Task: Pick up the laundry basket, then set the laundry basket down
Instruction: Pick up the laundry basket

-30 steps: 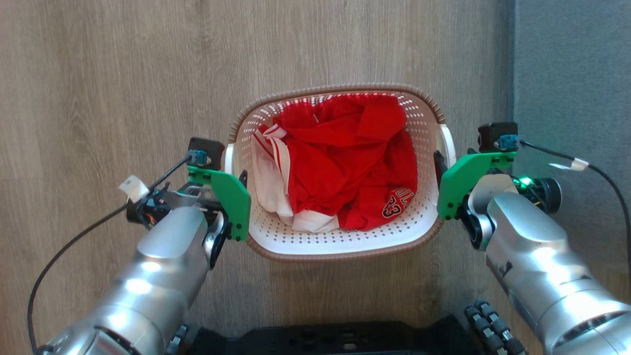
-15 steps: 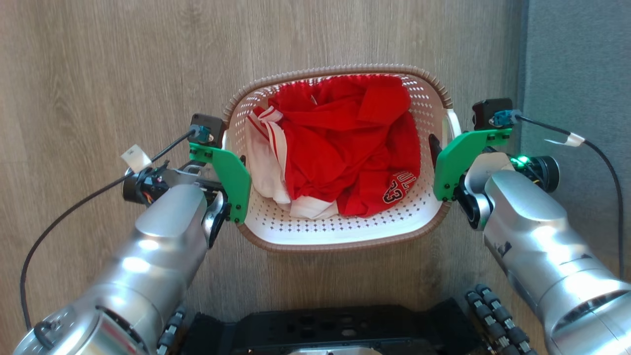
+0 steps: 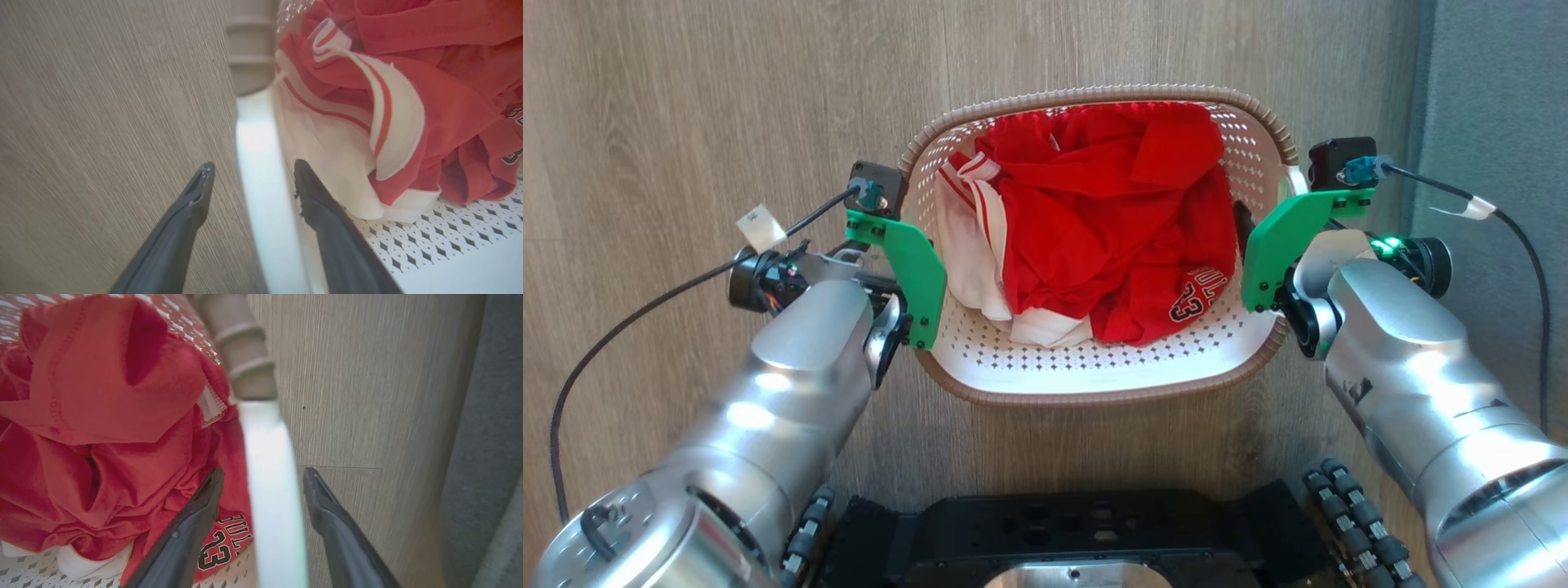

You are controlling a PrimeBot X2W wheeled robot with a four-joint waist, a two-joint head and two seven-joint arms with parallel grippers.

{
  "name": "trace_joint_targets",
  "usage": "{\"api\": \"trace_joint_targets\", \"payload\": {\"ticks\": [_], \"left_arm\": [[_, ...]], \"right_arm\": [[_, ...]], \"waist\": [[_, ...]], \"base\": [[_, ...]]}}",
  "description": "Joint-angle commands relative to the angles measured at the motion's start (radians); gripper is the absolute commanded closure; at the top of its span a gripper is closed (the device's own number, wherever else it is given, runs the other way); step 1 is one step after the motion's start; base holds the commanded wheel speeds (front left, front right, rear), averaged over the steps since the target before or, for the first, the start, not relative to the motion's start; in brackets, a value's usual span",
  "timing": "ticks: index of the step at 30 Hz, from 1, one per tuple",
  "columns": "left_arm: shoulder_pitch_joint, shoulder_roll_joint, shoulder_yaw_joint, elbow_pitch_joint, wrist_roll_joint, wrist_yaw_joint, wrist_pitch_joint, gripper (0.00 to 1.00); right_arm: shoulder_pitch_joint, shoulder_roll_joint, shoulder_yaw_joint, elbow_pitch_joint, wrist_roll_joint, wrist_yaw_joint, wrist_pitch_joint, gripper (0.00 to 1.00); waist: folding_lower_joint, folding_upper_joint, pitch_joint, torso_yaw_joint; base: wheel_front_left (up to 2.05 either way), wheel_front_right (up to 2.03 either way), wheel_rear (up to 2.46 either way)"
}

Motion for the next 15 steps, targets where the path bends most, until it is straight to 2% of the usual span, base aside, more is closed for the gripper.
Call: {"api": "trace_joint_targets", "payload": {"ticks": [1, 11, 12, 13, 14, 15], "left_arm": [[0.009, 0.018, 0.002, -0.011, -0.013, 0.008, 0.008, 0.0], [0.003, 0.018, -0.041, -0.021, -0.062, 0.018, 0.018, 0.0], [0.003, 0.018, -0.045, -0.022, -0.069, 0.018, 0.019, 0.13], [0.002, 0.018, -0.045, -0.022, -0.078, 0.019, 0.019, 0.52], [0.001, 0.018, -0.048, -0.023, -0.085, 0.02, 0.021, 0.72], [0.0, 0.018, -0.053, -0.024, -0.089, 0.019, 0.021, 1.0]], "right_arm": [[0.035, 0.011, 0.022, 0.0, 0.006, 0.007, 0.001, 0.0], [0.023, 0.011, 0.05, 0.024, 0.014, 0.007, -0.018, 0.0], [0.023, 0.011, 0.054, 0.025, 0.016, 0.007, -0.017, 0.0], [0.025, 0.011, 0.059, 0.022, 0.019, 0.007, -0.014, 0.25], [0.026, 0.011, 0.064, 0.02, 0.022, 0.007, -0.012, 0.67], [0.025, 0.011, 0.068, 0.019, 0.024, 0.007, -0.012, 1.0]], "waist": [[0.0, 0.0, 0.002, 0.002], [0.0, 0.0, 0.008, 0.006], [0.0, 0.0, 0.009, 0.007], [0.0, 0.0, 0.009, 0.008], [0.0, 0.0, 0.01, 0.009], [0.0, 0.0, 0.012, 0.009]], "base": [[0.0, 0.0, 0.0], [0.0, 0.0, 0.0], [0.0, 0.0, 0.0], [0.0, 0.0, 0.0], [0.0, 0.0, 0.0], [0.0, 0.0, 0.0]]}}
